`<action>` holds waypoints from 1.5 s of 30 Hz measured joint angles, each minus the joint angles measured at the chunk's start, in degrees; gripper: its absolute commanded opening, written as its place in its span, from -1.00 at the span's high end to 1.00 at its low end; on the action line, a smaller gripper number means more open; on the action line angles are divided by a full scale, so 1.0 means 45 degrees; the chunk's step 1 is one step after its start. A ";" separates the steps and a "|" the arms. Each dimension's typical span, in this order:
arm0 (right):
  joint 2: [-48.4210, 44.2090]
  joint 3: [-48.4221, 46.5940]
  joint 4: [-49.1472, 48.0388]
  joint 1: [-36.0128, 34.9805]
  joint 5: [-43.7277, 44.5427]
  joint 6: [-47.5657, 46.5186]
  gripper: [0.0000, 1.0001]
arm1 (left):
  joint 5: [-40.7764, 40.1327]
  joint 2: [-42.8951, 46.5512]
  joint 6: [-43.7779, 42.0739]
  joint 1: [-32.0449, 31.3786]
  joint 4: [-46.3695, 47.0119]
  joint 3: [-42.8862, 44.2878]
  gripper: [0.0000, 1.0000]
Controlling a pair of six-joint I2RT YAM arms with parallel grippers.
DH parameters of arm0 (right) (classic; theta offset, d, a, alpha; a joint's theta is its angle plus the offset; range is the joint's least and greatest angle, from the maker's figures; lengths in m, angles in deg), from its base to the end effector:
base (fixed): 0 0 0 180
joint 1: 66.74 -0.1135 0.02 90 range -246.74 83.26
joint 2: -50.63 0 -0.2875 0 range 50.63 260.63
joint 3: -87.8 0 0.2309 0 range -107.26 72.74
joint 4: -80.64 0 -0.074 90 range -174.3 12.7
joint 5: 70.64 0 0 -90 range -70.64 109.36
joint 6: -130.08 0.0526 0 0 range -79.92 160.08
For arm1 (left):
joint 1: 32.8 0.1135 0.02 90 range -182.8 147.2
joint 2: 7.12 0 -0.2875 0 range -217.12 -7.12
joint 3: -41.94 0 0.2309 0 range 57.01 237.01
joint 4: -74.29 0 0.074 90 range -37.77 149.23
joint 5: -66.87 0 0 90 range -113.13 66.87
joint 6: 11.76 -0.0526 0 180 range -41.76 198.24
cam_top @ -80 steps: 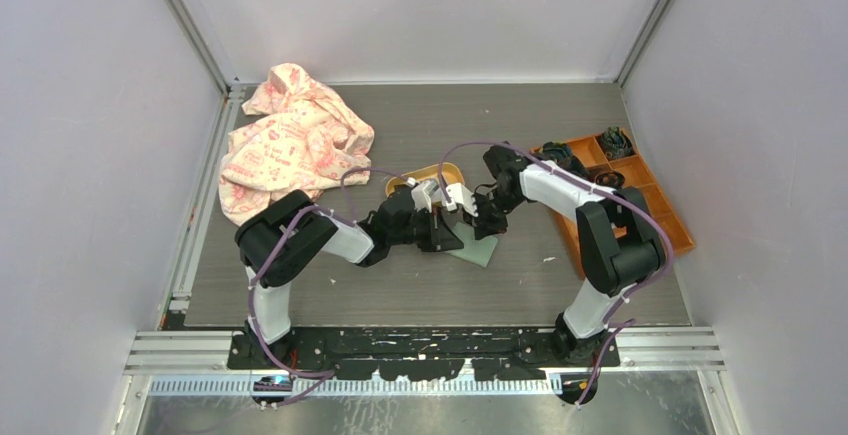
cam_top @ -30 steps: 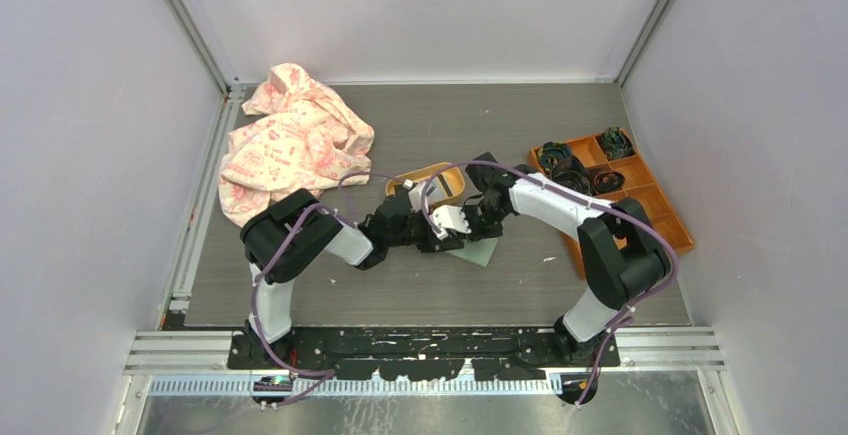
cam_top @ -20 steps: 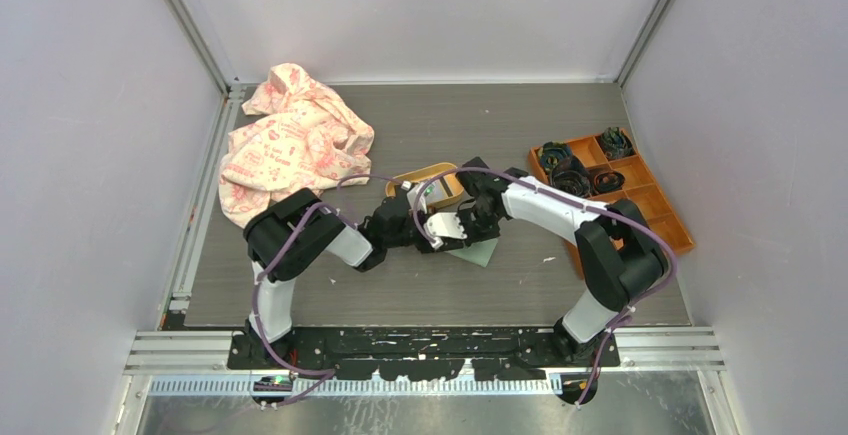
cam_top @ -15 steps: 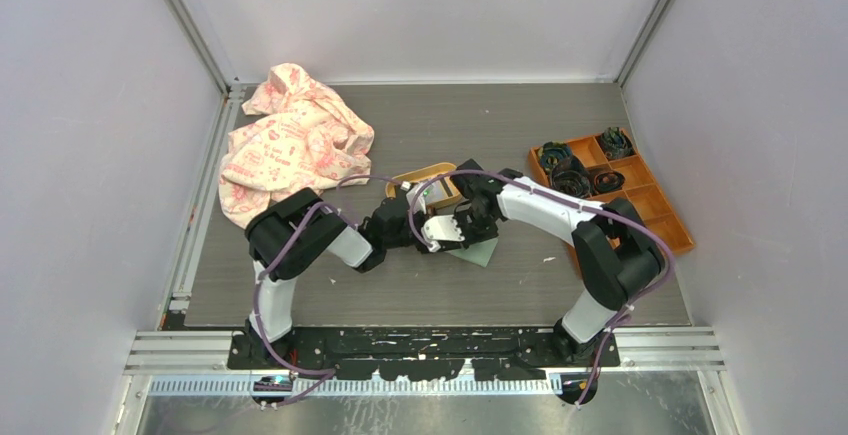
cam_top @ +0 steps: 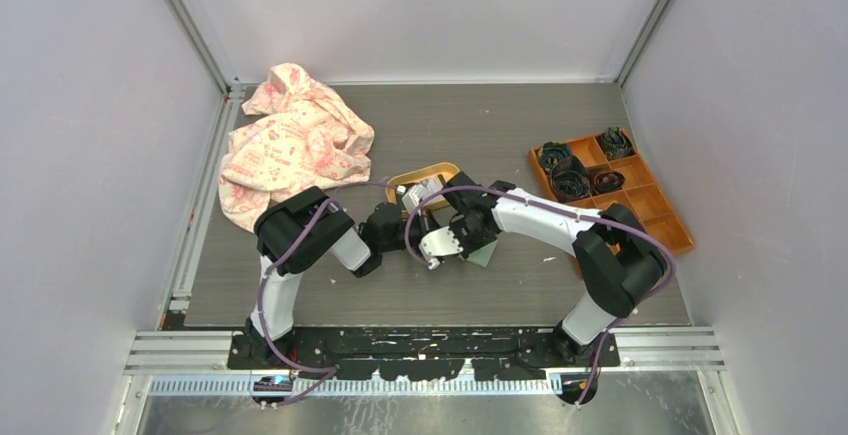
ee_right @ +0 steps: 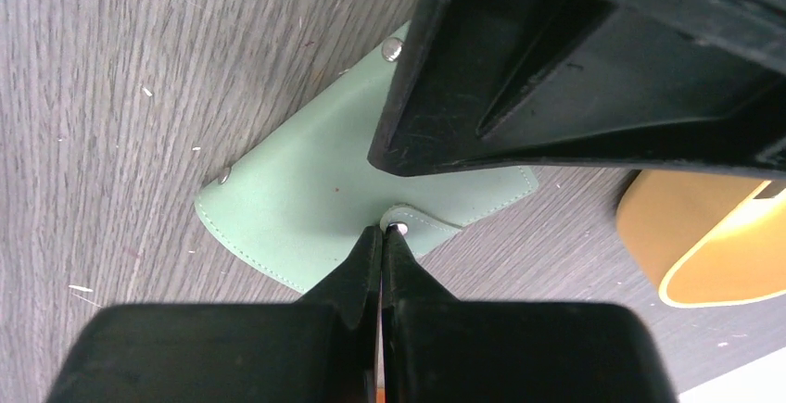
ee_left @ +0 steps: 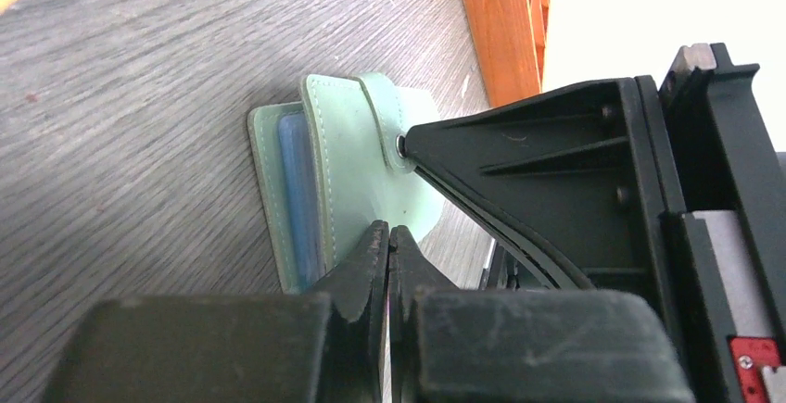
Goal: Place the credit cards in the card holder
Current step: Close the card holder at the center of the board, then reset both arms
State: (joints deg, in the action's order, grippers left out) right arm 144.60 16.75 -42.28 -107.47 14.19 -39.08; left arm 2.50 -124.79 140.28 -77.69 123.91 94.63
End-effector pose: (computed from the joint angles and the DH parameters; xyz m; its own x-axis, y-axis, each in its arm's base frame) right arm 0.2049 0.1827 0.1859 0.5095 -0.8521 -0.1198 -0.8574 -0.4911 -0.1539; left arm 0.2448 -0.2760 0.1267 -0.9110 -0.2165 -0.3509 0.2711 0.3266 -0.9054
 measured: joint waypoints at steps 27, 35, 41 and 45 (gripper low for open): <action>-0.7737 -0.0753 -0.0957 0.4551 -0.2633 0.7839 -0.99 | -0.2171 0.9772 -0.5027 0.0253 -1.1618 0.0656 -0.07; -0.7640 -0.4702 -0.0505 0.6382 -0.2759 1.4547 -0.99 | -0.4065 1.4523 -0.8038 0.0403 -1.6334 0.3021 -0.99; -0.8097 -0.6314 -0.0155 0.6392 -0.2234 1.8680 -0.99 | -0.5139 1.6315 -0.8825 0.0481 -1.9205 0.4755 -0.99; -0.8053 -0.7407 -0.0019 0.6494 -0.1549 2.0191 -0.99 | -0.5741 1.6874 -0.9180 0.0481 -2.0444 0.5421 -0.99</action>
State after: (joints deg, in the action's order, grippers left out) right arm 108.36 -16.58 -42.37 -78.25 7.22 51.78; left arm -23.34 -48.86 98.97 -75.52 31.92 119.03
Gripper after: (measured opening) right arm 0.995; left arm 0.994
